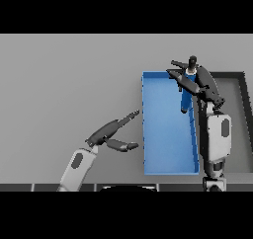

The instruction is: Pick up the blue pipe and place it into the blue bin.

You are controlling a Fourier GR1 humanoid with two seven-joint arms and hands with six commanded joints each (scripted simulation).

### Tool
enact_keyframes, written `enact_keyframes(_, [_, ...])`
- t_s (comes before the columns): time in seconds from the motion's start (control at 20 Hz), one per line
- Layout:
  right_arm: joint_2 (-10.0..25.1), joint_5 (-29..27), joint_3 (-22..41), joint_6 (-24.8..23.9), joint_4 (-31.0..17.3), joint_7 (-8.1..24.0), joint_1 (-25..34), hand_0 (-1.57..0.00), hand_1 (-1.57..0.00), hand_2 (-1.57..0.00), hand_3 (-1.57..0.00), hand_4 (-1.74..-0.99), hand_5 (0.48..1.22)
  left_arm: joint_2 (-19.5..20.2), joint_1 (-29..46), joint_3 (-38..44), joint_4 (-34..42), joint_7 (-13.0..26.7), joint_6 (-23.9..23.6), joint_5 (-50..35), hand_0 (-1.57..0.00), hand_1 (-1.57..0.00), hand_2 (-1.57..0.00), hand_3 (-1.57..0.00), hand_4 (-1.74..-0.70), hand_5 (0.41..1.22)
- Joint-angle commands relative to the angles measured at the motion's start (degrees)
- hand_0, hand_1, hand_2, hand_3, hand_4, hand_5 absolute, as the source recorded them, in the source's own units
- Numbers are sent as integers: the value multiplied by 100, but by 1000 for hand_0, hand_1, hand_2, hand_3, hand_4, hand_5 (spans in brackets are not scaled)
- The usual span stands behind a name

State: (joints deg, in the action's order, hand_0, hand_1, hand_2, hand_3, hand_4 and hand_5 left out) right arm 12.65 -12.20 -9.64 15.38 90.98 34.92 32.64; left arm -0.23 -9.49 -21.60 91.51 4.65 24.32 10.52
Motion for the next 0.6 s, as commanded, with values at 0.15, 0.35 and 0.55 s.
enact_keyframes(0.15, [127, 179, 273, -472, -350, 1, -492, -1571, -1571, -1571, -1571, -1499, 1221, 8, 128, -54, 80, -74, -39, 49, 1, 1, 1, 1, -928, 467])
enact_keyframes(0.35, [498, -294, 913, -930, -780, 1, -818, -1571, -1571, -1571, -1257, -1546, 1221, -46, 47, -76, -17, -99, -116, 148, 1, 1, 1, 1, -923, 478])
enact_keyframes(0.55, [1241, -1278, 1970, -1829, -1180, 1, -924, -1571, -1571, -1571, -514, -1661, 1221, 4, 56, -42, 7, -172, -116, 136, 1, 1, 1, 1, -919, 486])
